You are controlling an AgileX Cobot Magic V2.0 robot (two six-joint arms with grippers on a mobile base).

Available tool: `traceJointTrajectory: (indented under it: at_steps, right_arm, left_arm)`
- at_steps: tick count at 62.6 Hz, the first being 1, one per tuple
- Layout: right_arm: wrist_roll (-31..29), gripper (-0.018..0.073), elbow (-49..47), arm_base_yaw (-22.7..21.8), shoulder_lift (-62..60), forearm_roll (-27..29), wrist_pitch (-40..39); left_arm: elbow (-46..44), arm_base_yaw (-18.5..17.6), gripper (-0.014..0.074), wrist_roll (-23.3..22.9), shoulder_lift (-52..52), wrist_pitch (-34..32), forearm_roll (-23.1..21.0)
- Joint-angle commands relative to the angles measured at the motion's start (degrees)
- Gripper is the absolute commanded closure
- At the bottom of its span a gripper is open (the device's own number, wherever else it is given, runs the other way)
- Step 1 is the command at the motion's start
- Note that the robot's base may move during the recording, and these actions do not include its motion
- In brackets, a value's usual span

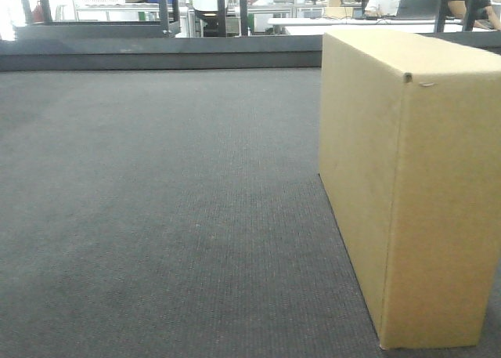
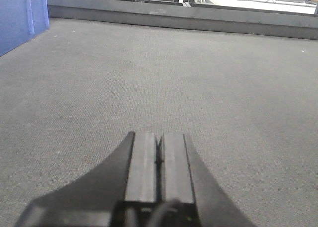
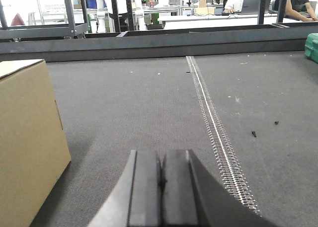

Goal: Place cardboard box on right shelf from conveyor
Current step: 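Move the right gripper toward the tall cardboard box on the conveyor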

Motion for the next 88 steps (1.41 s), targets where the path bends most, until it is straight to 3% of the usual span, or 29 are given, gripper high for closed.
traceJointTrajectory:
  at_steps: [1, 28, 42, 57, 81, 88]
  right_arm:
    - [-0.6, 0.0494, -0.3, 0.1, -0.8, 0.2, -4.9]
    - [-0.5, 0.0494, -2.7, 0.1, -0.7, 0.2, -4.9]
    - [-0.5, 0.0494, -15.7, 0.1, 2.3, 0.3, 14.0]
    - [-0.6, 0.0494, -28.6, 0.6, 16.0, 1.3, 30.5]
    - [0.6, 0.0486, -46.3, 2.2, 41.1, 0.7, 47.1]
    - [4.0, 0.0382, -51.4, 4.5, 46.4, -1.7, 51.5]
  left_arm:
    - [-0.2, 0.0, 0.0715, -0.3, -0.6, -4.7, -0.3]
    - [-0.2, 0.0, 0.0715, -0.3, -0.6, -4.7, -0.3]
    - [-0.2, 0.0, 0.0715, -0.3, -0.6, -4.7, -0.3]
    - [-0.2, 0.0, 0.0715, -0.3, -0.6, -4.7, -0.3]
    - [-0.2, 0.0, 0.0715, -0.3, -0.6, -4.7, -0.3]
    - [-0.2, 0.0, 0.0715, -0.3, -0.6, -4.7, -0.3]
